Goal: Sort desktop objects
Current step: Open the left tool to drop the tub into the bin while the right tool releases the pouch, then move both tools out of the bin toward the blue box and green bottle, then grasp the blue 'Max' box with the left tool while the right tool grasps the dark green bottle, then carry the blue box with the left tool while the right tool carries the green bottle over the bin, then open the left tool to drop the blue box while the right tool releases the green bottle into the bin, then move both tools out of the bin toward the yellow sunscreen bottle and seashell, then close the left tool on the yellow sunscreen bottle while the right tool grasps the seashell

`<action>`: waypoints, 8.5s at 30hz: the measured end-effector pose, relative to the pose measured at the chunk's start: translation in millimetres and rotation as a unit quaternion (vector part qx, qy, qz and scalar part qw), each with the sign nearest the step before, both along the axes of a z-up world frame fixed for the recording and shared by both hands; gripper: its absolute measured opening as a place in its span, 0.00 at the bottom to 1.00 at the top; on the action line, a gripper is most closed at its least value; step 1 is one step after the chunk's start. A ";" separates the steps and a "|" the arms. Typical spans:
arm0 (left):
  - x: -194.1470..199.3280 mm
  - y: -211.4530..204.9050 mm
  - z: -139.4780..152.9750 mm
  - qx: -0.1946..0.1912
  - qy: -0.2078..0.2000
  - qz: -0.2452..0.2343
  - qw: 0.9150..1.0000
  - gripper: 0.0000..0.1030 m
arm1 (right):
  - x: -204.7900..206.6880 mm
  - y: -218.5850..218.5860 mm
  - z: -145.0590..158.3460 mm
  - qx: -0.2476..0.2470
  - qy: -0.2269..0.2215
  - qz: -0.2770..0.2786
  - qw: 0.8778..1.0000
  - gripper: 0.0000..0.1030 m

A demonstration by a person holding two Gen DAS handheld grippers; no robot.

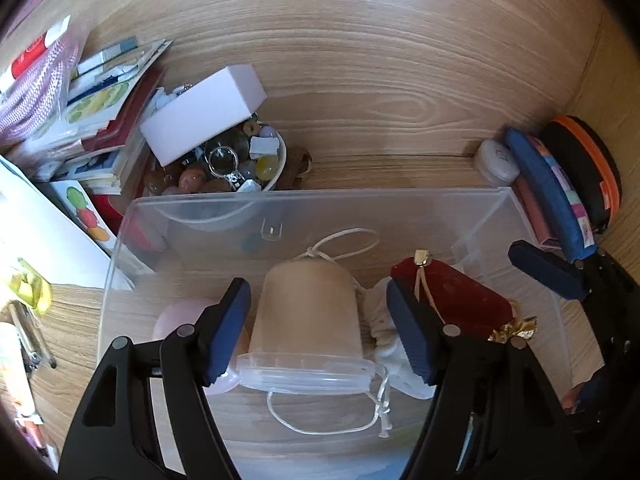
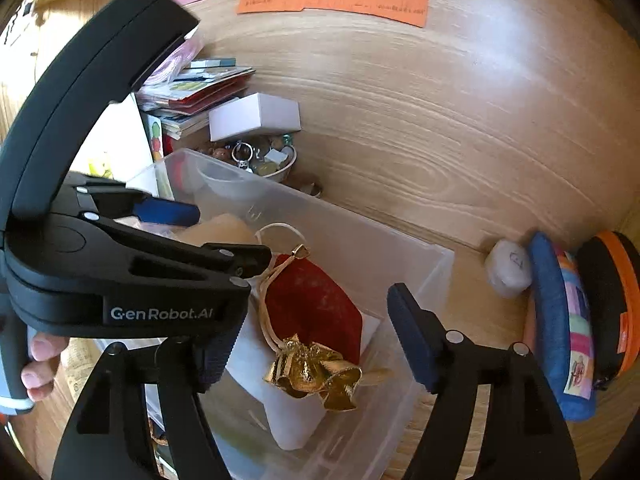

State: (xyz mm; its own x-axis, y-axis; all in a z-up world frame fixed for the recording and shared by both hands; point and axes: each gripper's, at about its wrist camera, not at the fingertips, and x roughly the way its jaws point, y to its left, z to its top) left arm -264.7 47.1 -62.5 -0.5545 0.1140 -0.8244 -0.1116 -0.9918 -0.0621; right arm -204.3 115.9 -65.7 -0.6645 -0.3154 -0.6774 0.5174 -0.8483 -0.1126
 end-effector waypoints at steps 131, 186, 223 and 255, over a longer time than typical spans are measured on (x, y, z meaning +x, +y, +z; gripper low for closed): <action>220.1 -109.9 35.6 0.037 0.129 0.015 0.991 0.26 | 146.2 77.3 33.8 -0.071 0.028 -0.087 0.993 0.53; 83.5 -70.7 5.9 -0.007 0.045 -0.037 0.998 0.26 | 43.0 12.7 3.0 -0.055 -0.032 -0.005 0.998 0.55; 138.1 -72.3 42.1 -0.023 0.113 -0.023 0.993 0.72 | 53.3 29.6 27.5 -0.061 0.011 -0.022 0.998 0.74; 162.5 -66.7 -36.1 0.032 0.015 0.048 0.998 0.91 | 116.4 96.1 -23.9 -0.011 -0.048 -0.086 0.995 0.83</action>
